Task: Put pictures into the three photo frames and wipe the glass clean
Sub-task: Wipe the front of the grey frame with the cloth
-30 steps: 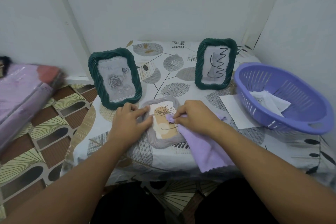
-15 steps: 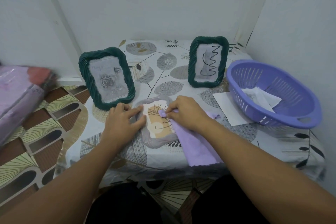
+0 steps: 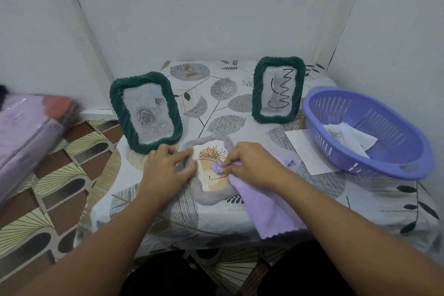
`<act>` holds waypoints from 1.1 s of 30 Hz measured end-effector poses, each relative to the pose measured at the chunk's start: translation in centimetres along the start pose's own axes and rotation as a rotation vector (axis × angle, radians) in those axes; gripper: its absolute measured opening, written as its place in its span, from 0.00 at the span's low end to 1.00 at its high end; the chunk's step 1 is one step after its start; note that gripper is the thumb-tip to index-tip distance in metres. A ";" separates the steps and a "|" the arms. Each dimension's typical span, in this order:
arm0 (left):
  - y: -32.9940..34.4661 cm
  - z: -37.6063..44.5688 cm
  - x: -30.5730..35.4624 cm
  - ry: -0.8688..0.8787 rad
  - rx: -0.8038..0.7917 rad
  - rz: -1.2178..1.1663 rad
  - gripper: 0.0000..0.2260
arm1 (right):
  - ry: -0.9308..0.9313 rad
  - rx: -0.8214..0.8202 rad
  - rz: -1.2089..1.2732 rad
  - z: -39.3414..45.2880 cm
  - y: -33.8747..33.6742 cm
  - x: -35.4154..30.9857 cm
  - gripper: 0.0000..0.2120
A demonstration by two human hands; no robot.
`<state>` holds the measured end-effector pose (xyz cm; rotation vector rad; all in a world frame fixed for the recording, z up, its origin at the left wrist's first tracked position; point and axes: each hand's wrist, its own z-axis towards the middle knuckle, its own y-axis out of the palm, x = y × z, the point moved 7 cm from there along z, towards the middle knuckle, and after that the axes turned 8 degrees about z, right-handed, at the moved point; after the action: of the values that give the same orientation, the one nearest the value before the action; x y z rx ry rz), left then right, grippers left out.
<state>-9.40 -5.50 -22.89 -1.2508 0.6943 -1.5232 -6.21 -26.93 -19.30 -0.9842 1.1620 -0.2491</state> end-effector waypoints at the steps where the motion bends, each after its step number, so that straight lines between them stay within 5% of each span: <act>1: 0.0 0.0 0.0 -0.002 -0.006 0.003 0.28 | 0.001 -0.005 0.003 -0.1 -0.2 0.2 0.07; 6: -0.1 -0.1 -0.1 -0.014 -0.005 0.003 0.29 | 0.038 0.082 0.000 1.0 -0.2 -0.1 0.08; 33: 0.0 -0.1 0.0 0.013 0.035 0.001 0.28 | -0.058 0.011 -0.013 0.1 -0.1 0.2 0.06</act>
<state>-9.46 -5.49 -22.93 -1.2153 0.6739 -1.5382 -5.98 -27.04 -19.39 -0.9834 1.1009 -0.2357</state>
